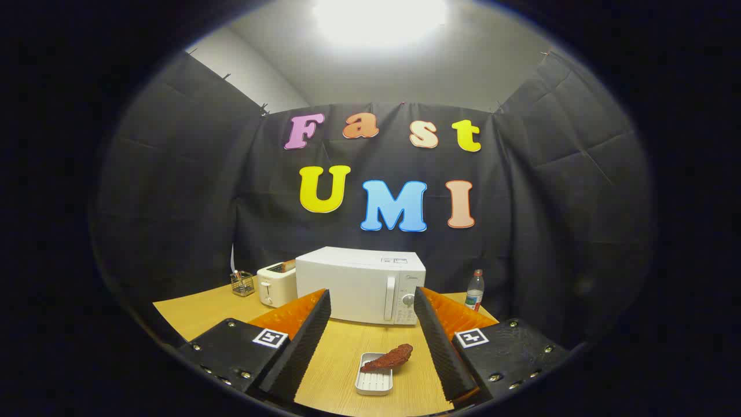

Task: Open the microwave, put the food inside, and close the microwave door.

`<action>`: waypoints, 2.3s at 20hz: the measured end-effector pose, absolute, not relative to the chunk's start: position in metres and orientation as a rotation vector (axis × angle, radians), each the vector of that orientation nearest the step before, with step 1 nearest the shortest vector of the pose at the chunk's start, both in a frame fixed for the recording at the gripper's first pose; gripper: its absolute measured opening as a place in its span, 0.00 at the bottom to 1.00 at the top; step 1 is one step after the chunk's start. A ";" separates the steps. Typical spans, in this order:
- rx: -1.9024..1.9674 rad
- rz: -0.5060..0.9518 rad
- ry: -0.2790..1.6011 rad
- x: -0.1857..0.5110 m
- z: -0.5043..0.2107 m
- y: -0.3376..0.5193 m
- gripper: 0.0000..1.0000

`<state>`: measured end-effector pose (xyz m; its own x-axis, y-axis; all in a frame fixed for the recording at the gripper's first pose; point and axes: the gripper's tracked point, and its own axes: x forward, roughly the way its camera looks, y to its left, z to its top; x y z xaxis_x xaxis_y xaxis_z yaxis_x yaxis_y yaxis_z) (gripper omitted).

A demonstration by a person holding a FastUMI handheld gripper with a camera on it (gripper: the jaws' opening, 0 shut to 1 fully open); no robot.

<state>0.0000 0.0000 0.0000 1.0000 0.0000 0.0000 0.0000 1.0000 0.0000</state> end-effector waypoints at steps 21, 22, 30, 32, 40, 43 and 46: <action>0.010 -0.016 0.005 0.007 -0.005 -0.001 0.90; 0.012 -0.016 0.008 0.009 -0.006 -0.001 0.90; 0.024 -0.015 0.040 0.041 -0.028 0.003 0.90; 0.007 -0.020 0.044 0.052 -0.036 0.001 0.90; -0.017 -0.080 0.001 0.111 -0.050 -0.014 0.90; -0.016 -0.076 -0.001 0.143 -0.059 -0.011 0.90; -0.028 -0.108 0.004 0.173 -0.074 -0.016 0.90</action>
<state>0.1734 -0.0161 -0.0741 0.9942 -0.1078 -0.0029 0.1077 0.9938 -0.0282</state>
